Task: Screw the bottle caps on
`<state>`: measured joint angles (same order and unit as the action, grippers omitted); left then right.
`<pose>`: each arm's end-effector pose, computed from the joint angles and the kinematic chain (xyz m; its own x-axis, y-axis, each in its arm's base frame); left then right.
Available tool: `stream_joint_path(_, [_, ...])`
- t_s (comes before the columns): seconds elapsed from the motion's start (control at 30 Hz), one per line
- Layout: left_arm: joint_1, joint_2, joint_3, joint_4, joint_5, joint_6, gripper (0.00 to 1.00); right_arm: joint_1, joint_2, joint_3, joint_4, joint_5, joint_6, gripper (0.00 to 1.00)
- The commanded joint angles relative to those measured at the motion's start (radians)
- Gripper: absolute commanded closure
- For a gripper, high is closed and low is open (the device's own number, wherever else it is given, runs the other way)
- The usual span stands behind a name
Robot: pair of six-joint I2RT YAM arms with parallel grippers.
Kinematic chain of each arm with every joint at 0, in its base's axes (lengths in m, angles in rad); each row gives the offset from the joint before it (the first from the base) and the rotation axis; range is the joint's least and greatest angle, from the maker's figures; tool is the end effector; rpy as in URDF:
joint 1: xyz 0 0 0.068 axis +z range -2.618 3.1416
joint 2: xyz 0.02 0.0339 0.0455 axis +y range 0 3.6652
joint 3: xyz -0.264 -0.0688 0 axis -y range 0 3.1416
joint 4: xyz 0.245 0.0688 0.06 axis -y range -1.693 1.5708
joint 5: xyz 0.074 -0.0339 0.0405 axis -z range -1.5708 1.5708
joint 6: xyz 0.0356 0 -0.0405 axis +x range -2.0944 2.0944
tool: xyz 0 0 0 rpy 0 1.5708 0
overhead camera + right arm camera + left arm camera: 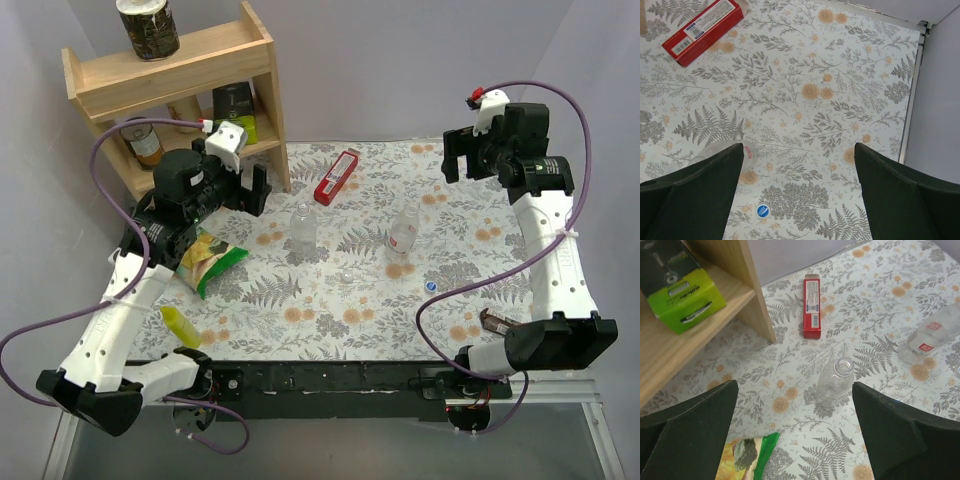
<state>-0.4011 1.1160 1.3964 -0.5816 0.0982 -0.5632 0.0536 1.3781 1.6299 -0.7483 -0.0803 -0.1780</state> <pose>0.2080 -0.0920 0.4437 -0.4844 -0.3717 -0.7920 0.2556 0.8056 -0.5345 0.2875 0.0183 0.4396 -0.4462 -0.2007 -0.8721 -0.2061 0.9714 -0.1181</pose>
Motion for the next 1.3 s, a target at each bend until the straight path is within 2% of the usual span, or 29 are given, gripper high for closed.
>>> stream_joint_path(0.0, [0.011, 0.005, -0.088, -0.011, -0.041, -0.041, 0.02, 0.005, 0.024, 0.108, -0.022, -0.196, -0.081, 0.02])
stream_joint_path(0.07, [0.015, -0.015, -0.108, -0.024, -0.043, -0.043, 0.02, 0.018, 0.036, 0.146, -0.036, -0.332, -0.162, 0.02])
stream_joint_path(0.1, [0.016, -0.024, -0.146, -0.027, -0.04, -0.041, 0.02, 0.029, 0.051, 0.169, -0.052, -0.405, -0.27, 0.04])
stream_joint_path(0.13, [0.016, -0.033, -0.169, -0.027, -0.032, -0.029, 0.02, 0.079, 0.064, 0.211, -0.069, -0.505, -0.308, 0.05])
stream_joint_path(0.2, [0.016, -0.051, -0.207, -0.066, 0.012, 0.003, 0.02, 0.185, 0.108, 0.248, -0.078, -0.445, -0.333, 0.07])
stream_joint_path(0.23, [0.016, -0.056, -0.246, -0.082, 0.041, 0.019, 0.02, 0.29, 0.131, 0.299, -0.095, -0.378, -0.38, 0.07])
stream_joint_path(0.33, [0.016, -0.077, -0.313, -0.133, 0.086, 0.037, 0.02, 0.437, 0.22, 0.358, -0.141, -0.319, -0.425, 0.11])
stream_joint_path(0.43, [0.016, -0.108, -0.346, -0.165, 0.095, 0.042, 0.02, 0.504, 0.285, 0.361, -0.129, -0.334, -0.429, 0.14])
stream_joint_path(0.53, [0.016, -0.156, -0.376, -0.185, 0.121, 0.057, 0.02, 0.552, 0.346, 0.361, -0.135, -0.348, -0.436, 0.18])
stream_joint_path(0.57, [0.016, -0.159, -0.37, -0.246, 0.148, 0.077, 0.02, 0.561, 0.36, 0.358, -0.137, -0.351, -0.433, 0.19])
stream_joint_path(0.77, [0.016, -0.202, -0.401, -0.336, 0.222, 0.152, 0.02, 0.614, 0.41, 0.312, -0.076, -0.389, -0.433, 0.19])
stream_joint_path(0.9, [0.016, -0.205, -0.444, -0.331, 0.239, 0.158, 0.02, 0.62, 0.444, 0.314, -0.045, -0.447, -0.4, 0.19])
stream_joint_path(1.27, [0.016, -0.165, -0.442, -0.34, 0.305, 0.192, 0.02, 0.644, 0.519, 0.32, 0.029, -0.458, -0.354, 0.23])
